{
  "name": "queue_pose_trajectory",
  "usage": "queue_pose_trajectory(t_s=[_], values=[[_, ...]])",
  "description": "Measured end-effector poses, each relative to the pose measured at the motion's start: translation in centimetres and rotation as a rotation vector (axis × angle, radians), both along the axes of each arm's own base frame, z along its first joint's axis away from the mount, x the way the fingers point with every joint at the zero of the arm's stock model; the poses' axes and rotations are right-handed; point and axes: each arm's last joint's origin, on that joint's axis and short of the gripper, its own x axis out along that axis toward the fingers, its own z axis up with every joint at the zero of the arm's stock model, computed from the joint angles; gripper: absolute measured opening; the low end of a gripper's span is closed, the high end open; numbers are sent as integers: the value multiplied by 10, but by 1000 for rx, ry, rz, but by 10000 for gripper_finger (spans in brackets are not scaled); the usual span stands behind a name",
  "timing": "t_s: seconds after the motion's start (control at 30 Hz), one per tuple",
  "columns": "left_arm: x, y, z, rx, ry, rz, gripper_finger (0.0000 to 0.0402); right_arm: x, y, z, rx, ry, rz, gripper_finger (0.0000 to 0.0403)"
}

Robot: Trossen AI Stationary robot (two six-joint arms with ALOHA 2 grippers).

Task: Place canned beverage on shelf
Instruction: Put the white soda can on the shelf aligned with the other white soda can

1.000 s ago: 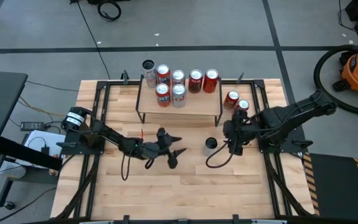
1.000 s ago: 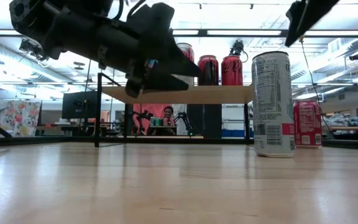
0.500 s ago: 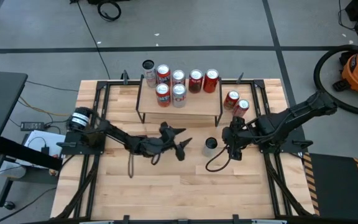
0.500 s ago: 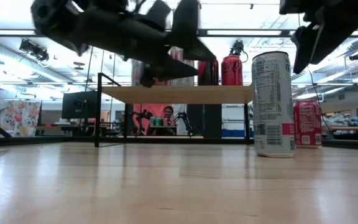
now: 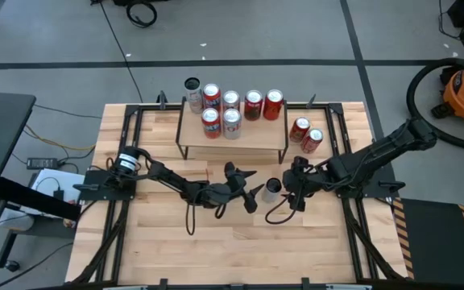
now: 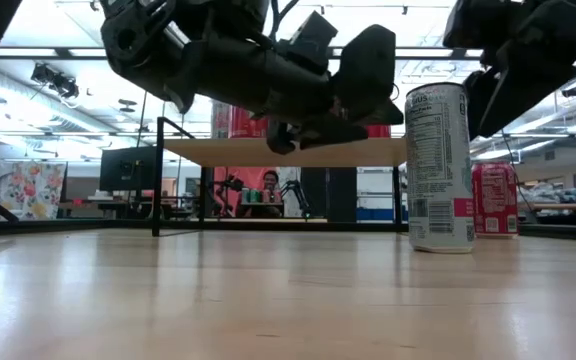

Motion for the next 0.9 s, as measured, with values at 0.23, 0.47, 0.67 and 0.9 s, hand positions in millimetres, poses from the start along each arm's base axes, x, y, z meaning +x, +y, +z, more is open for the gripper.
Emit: queue_pose_trajectory(t_s=[0.23,0.47,0.67,0.9], values=[[0,-1,-3,14,31,-7,274,2,-4,-8,-34,-33,0,352],[-3,-16,-5,16,46,-54,274,3,-12,-8,-99,-29,-18,352],[-9,-36,-7,31,77,-97,274,5,-16,-7,-129,-42,-47,352],[-18,-44,1,164,159,37,274,-1,-12,-9,-52,29,-31,352]])
